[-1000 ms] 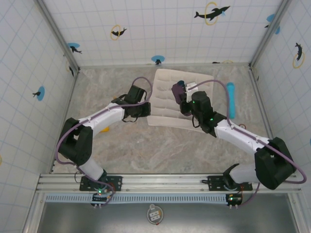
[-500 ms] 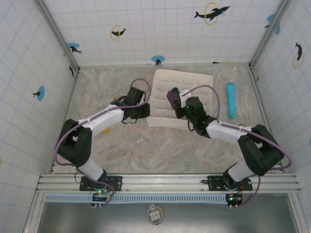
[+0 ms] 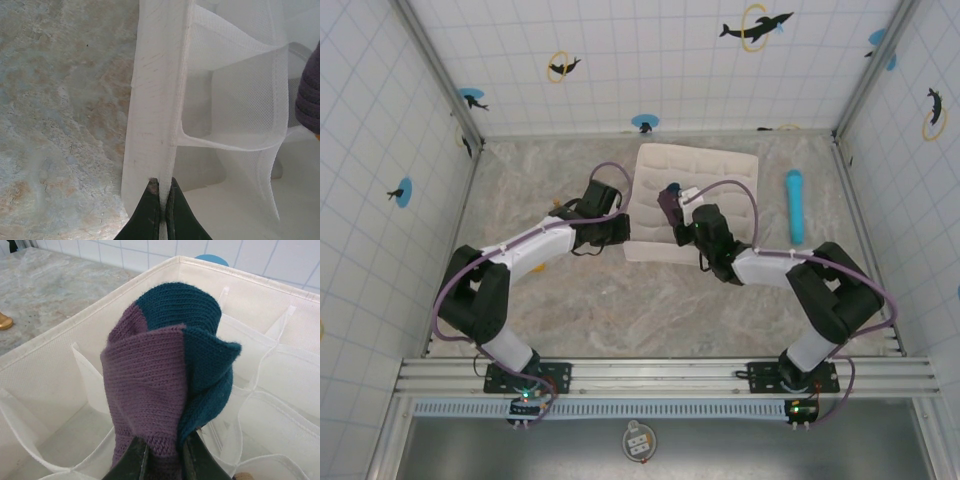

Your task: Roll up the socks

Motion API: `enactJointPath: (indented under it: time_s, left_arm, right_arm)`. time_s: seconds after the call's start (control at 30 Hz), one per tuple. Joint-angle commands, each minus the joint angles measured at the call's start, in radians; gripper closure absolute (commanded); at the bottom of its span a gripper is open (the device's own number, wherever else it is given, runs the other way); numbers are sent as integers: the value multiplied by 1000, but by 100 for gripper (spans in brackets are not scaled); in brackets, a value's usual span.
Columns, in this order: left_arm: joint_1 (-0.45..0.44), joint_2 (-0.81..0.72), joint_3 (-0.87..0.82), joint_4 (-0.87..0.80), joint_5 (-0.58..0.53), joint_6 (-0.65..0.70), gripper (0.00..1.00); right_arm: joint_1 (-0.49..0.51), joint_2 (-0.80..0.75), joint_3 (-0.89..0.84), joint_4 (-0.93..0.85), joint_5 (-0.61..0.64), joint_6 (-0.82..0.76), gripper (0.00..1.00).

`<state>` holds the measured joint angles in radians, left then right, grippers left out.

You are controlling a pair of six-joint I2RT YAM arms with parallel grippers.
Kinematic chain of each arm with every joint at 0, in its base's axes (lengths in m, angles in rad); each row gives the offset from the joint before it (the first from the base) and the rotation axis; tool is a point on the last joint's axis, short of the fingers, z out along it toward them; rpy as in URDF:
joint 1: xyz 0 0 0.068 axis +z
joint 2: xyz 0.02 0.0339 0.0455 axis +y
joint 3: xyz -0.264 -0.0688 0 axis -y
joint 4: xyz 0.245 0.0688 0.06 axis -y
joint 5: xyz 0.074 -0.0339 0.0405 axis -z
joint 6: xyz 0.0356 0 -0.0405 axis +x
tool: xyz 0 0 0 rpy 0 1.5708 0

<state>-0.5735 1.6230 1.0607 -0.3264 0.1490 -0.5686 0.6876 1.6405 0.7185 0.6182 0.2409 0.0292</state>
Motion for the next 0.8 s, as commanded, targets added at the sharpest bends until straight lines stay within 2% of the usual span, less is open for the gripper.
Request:
enactJointPath:
  time_s: [0.0, 0.17, 0.43, 0.6, 0.77]
  left_arm:
    - [-8, -9, -14, -25, 36, -40, 100]
    - [-9, -4, -6, -27, 40, -51, 100]
    - [-9, -6, -14, -33, 39, -60, 100]
    - [-9, -7, -22, -12, 52, -75, 100]
    - [-8, -5, -16, -10, 58, -76, 100]
  right_arm:
    - [7, 21, -27, 84, -1, -52, 100]
    - [9, 37, -89, 234, 42, -101, 100]
    - [0, 73, -87, 262, -26, -109, 100]
    - [-2, 86, -91, 248, -36, -138, 100]
    - [-6, 135, -17, 134, -131, -155, 98]
